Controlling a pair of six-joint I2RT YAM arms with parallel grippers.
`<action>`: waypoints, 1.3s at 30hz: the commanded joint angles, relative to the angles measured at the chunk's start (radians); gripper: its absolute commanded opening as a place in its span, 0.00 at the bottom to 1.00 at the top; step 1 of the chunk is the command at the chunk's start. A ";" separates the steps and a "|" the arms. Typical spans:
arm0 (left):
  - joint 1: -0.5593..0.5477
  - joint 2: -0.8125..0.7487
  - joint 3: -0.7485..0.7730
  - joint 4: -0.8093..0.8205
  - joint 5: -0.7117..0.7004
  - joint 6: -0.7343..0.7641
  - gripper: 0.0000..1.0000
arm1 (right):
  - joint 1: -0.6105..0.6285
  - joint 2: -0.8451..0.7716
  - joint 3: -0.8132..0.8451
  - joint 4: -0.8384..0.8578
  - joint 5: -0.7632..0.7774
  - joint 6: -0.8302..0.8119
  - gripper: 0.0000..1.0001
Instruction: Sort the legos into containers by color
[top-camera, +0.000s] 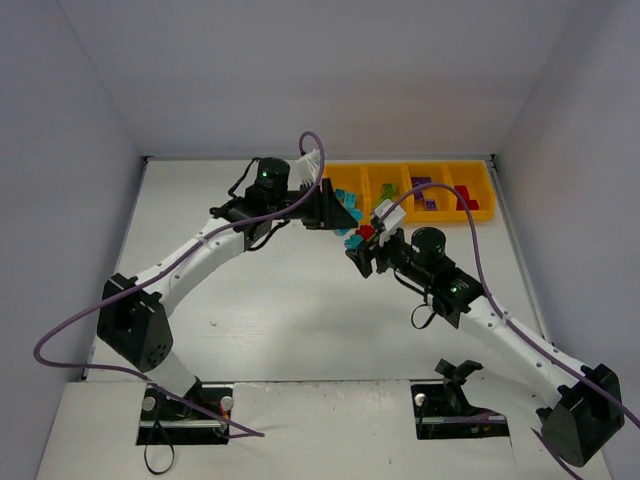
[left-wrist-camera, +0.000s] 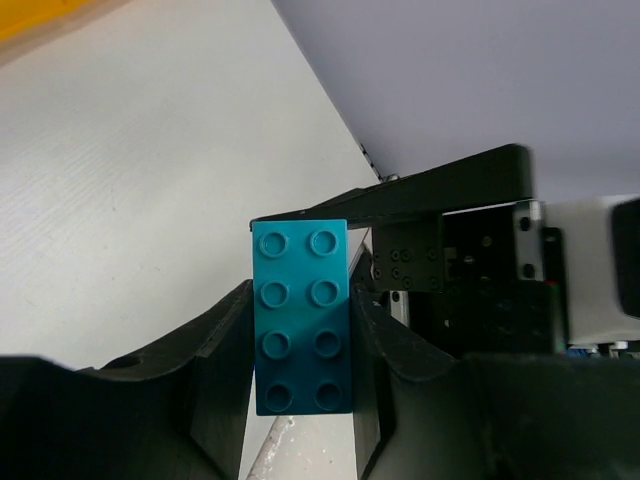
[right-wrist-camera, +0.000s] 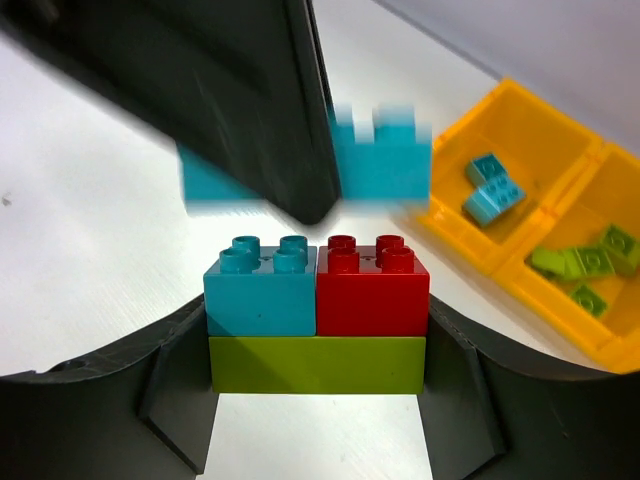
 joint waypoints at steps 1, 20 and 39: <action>0.053 -0.044 0.095 0.091 0.018 0.017 0.20 | -0.027 -0.017 -0.019 -0.037 0.047 0.008 0.00; 0.083 0.223 0.361 -0.188 -0.346 0.252 0.21 | -0.061 -0.025 -0.005 -0.057 0.062 0.054 0.00; 0.073 0.746 0.934 -0.266 -0.533 0.353 0.41 | -0.066 0.019 0.034 -0.097 0.030 0.048 0.00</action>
